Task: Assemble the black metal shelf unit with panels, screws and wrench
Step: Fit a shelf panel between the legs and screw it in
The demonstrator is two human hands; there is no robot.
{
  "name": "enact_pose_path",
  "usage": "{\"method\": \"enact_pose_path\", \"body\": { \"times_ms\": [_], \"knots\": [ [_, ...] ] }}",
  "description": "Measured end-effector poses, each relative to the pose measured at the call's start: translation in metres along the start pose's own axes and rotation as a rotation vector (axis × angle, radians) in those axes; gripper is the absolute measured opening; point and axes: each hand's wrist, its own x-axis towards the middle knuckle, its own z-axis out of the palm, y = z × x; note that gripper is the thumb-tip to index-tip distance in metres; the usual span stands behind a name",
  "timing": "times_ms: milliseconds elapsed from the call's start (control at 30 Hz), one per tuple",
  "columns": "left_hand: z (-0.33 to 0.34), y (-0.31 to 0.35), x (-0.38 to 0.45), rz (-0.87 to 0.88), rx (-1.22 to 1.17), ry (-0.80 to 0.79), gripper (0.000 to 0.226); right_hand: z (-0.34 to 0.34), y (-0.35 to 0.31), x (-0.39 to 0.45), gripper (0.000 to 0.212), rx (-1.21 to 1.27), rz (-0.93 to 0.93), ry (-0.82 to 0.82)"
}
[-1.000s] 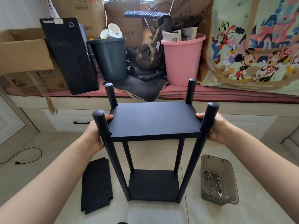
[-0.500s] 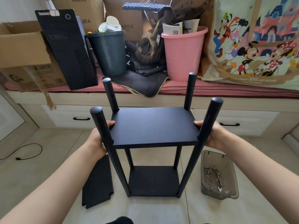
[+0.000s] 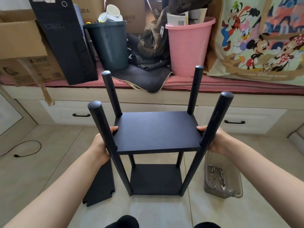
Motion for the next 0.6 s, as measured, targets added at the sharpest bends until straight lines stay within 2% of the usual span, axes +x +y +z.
{"method": "enact_pose_path", "body": {
  "times_ms": [600],
  "knots": [
    [-0.008, -0.028, 0.021, -0.095, -0.009, 0.04, 0.023, -0.017, 0.036, 0.047, 0.018, -0.023, 0.08, -0.04]
  ]
}}
